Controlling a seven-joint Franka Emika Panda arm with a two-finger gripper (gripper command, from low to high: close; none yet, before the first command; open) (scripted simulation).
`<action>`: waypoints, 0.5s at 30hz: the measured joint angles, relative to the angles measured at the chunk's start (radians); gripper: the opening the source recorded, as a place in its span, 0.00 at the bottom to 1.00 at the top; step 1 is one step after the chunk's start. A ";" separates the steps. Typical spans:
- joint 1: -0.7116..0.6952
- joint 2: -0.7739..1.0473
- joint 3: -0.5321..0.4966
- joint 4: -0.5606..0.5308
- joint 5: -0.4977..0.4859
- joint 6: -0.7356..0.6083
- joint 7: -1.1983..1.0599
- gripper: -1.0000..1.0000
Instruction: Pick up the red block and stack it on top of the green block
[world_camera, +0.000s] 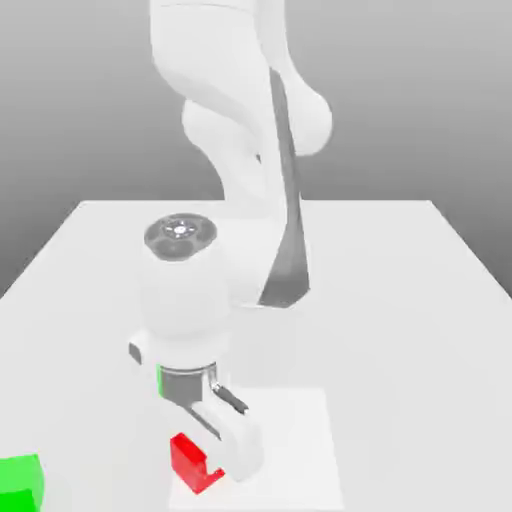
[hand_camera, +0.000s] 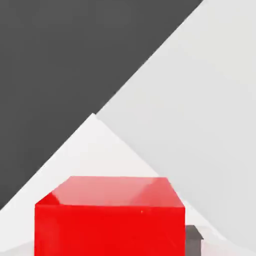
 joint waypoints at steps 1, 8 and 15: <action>-0.002 -0.035 0.004 -0.005 0.008 -0.029 -0.006 0.00; -0.122 -0.022 -0.062 0.174 0.059 -0.198 -0.119 0.00; -0.225 0.127 -0.124 0.348 0.090 -0.222 -0.210 0.00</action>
